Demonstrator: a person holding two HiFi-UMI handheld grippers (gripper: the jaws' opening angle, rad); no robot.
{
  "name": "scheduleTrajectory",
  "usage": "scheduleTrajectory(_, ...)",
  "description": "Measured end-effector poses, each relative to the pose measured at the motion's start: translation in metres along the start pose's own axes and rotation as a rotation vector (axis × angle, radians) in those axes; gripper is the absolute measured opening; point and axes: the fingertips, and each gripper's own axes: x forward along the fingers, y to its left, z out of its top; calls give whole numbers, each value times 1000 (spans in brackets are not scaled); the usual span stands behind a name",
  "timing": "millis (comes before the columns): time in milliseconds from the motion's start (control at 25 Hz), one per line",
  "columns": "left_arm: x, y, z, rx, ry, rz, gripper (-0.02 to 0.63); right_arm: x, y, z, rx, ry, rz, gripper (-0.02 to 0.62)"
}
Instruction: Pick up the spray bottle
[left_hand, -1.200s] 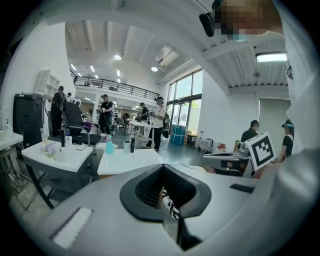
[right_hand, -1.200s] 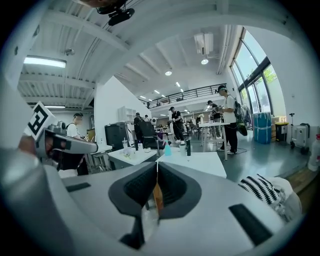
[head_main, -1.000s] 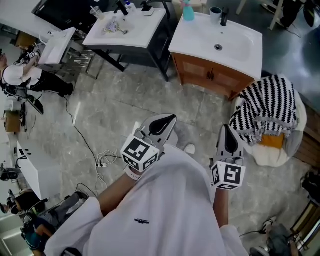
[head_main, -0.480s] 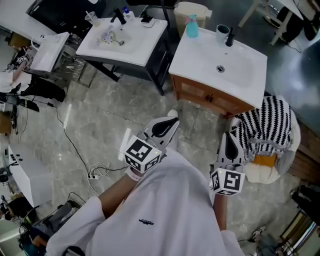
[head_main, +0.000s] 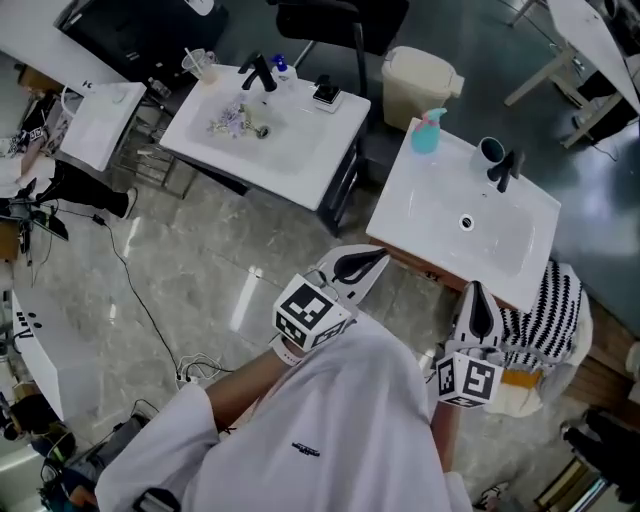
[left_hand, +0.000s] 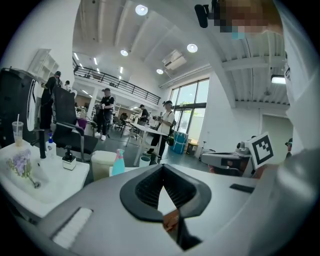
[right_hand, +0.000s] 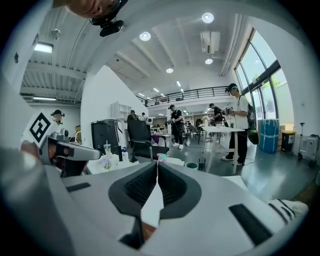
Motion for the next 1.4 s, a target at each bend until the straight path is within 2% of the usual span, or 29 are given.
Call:
scheduleTrajectory(200, 23, 44, 19, 1, 2, 14, 0, 56, 4, 14, -8, -15, 24, 6)
scheduleTrajectory(400, 42, 59, 31, 0, 7, 51, 0, 88, -11, 19, 3, -20, 63, 8)
scheduleTrajectory(800, 75, 69, 40, -16, -10, 113, 0, 112, -39, 18, -2, -4, 124, 8)
scheduleTrajectory(1040, 98, 84, 51, 43, -57, 141, 2, 123, -46, 15, 2, 14, 143, 8)
scheduleTrajectory(1280, 129, 106, 53, 54, -32, 143, 3, 136, -50, 8, 19, 39, 151, 8)
scheduleTrajectory(1320, 134, 111, 52, 54, -24, 144, 11, 140, -51, 8, 20, 40, 152, 8)
scheduleTrajectory(1400, 146, 119, 48, 54, -8, 147, 96, 148, -53, 8, 19, 42, 151, 8)
